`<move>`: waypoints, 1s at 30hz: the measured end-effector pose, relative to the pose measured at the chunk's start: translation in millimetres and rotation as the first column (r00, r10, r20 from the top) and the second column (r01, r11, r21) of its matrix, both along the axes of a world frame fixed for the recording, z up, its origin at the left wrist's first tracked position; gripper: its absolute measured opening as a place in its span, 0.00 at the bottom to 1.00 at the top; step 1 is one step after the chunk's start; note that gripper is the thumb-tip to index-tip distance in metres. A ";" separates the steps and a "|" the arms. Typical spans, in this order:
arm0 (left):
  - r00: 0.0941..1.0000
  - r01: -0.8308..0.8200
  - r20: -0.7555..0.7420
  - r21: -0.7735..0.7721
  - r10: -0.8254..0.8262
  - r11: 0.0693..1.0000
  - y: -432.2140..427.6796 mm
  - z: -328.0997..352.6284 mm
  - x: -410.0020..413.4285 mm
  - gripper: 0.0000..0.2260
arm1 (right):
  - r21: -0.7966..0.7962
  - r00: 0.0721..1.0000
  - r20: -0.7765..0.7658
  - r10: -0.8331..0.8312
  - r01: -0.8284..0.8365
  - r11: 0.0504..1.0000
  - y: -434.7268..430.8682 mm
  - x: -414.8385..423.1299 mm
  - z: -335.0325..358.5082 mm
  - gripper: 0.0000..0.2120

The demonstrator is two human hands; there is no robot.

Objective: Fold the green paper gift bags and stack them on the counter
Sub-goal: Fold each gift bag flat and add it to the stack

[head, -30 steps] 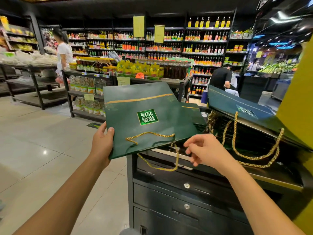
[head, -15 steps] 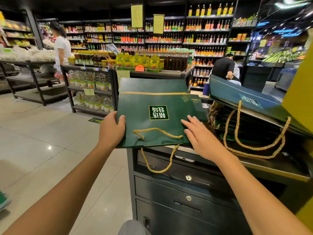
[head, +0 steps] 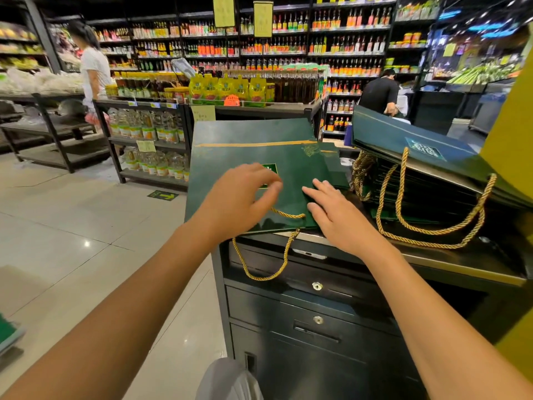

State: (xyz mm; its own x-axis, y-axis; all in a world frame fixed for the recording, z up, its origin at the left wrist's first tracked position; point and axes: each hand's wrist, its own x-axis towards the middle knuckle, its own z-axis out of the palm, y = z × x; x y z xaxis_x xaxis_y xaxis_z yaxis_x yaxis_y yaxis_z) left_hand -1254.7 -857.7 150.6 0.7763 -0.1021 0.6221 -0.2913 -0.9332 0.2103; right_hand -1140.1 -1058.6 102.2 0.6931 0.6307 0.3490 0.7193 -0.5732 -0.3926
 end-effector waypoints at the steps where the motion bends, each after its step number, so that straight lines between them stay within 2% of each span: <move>1: 0.997 0.023 -0.069 0.083 -0.018 0.996 -7.9 -1.0 5.6 0.15 | 0.003 1.000 -0.003 0.002 -0.002 1.000 -0.1 -0.3 0.3 0.23; 4: 0.982 0.026 -0.186 0.256 0.023 0.966 -23.2 -8.3 20.1 0.17 | 0.005 1.000 -0.007 0.002 -0.002 1.000 -1.1 -0.9 0.5 0.23; 10: 0.976 -0.004 -0.210 0.271 0.063 0.963 -32.7 -9.9 27.5 0.11 | 0.009 1.000 -0.020 0.004 -0.004 1.000 -1.0 -1.6 1.7 0.22; 12: 0.973 -0.029 -0.221 0.173 0.067 0.985 -33.7 -8.9 26.8 0.09 | 0.009 1.000 -0.024 0.007 -0.006 1.000 -1.1 -0.8 1.3 0.22; 14: 0.978 -0.028 -0.205 -0.022 0.023 0.999 -31.3 -8.7 26.3 0.07 | 0.014 1.000 -0.030 0.007 -0.007 1.000 -1.1 -0.6 0.8 0.22; 16: 0.982 -0.005 -0.185 -0.190 -0.031 0.982 -28.1 -9.4 26.3 0.06 | 0.022 0.999 -0.034 0.004 -0.003 1.000 -0.7 -0.8 0.9 0.22; 19: 0.978 0.024 -0.190 -0.324 -0.090 0.946 -27.0 -12.3 24.9 0.04 | 0.022 0.999 -0.036 0.000 0.001 1.000 -0.5 -0.7 1.3 0.22; 23: 0.967 0.032 -0.230 -0.326 -0.112 0.945 -22.6 -6.8 19.7 0.06 | 0.022 0.999 -0.039 0.000 0.001 1.000 -1.4 -1.1 1.1 0.22; 30: 0.963 -0.080 -0.270 -0.314 -0.008 0.946 28.9 11.7 -13.4 0.08 | 0.037 0.999 -0.047 -0.003 0.005 0.999 -3.4 -1.8 1.0 0.22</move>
State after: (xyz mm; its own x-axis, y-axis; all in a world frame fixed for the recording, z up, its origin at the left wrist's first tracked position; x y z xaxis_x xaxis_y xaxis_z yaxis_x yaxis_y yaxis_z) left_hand -1268.1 -828.8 162.3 0.9162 0.0988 0.3884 -0.1511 -0.8124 0.5631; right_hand -1141.9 -1061.9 103.2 0.7118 0.6151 0.3390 0.6971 -0.5601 -0.4475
